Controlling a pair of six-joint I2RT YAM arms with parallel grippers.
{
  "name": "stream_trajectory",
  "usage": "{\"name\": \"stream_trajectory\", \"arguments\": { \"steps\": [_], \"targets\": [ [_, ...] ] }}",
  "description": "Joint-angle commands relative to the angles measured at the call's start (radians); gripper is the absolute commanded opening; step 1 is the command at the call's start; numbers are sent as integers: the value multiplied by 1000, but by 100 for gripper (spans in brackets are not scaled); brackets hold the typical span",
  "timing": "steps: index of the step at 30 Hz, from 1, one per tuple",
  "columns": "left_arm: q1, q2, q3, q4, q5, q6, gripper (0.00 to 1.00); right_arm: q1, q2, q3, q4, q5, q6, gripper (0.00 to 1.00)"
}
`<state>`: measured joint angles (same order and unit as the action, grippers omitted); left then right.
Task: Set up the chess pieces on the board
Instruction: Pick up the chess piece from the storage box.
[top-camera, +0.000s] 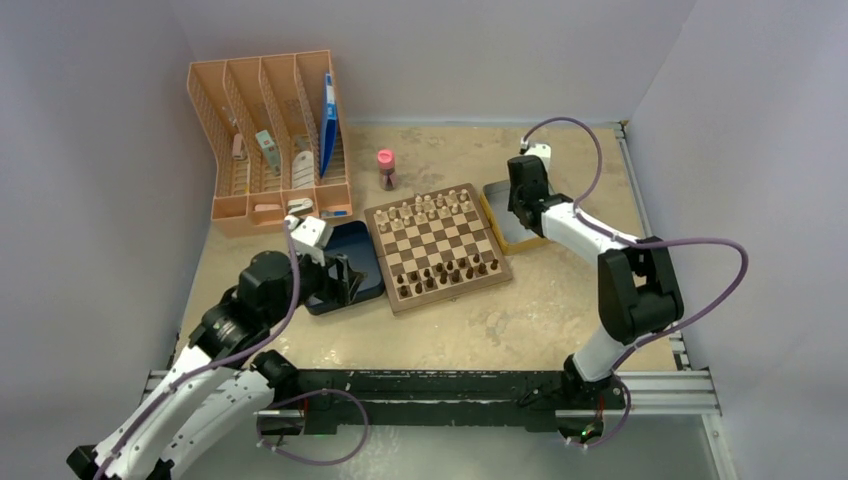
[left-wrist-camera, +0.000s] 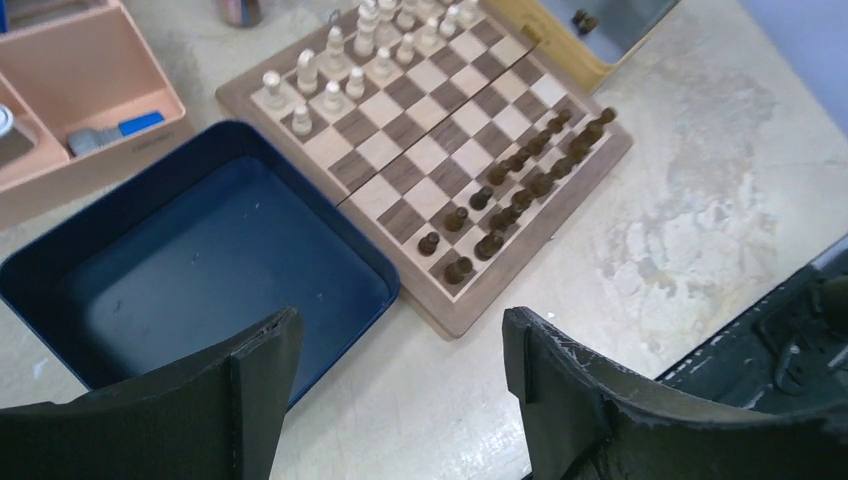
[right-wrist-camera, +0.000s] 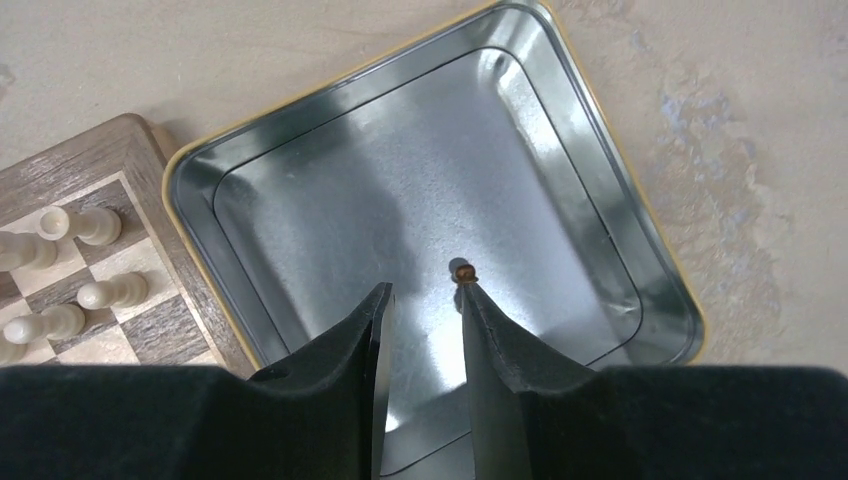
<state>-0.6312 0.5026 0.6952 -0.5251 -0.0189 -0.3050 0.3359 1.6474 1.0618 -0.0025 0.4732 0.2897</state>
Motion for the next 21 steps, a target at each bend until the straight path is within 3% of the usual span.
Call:
{"name": "stream_trajectory", "arguments": {
  "steps": [1,5,21],
  "targets": [
    [-3,94,24,0,-48,-36,72,-10,-11,90,-73,-12,-55,35],
    [-2,114,28,3,-41,-34,71,-16,1,107,-110,-70,-106,36],
    [-4,113,17,-7,-83,-78,69,-43,143,171,-221,-21,-202,31]
  ]
}}
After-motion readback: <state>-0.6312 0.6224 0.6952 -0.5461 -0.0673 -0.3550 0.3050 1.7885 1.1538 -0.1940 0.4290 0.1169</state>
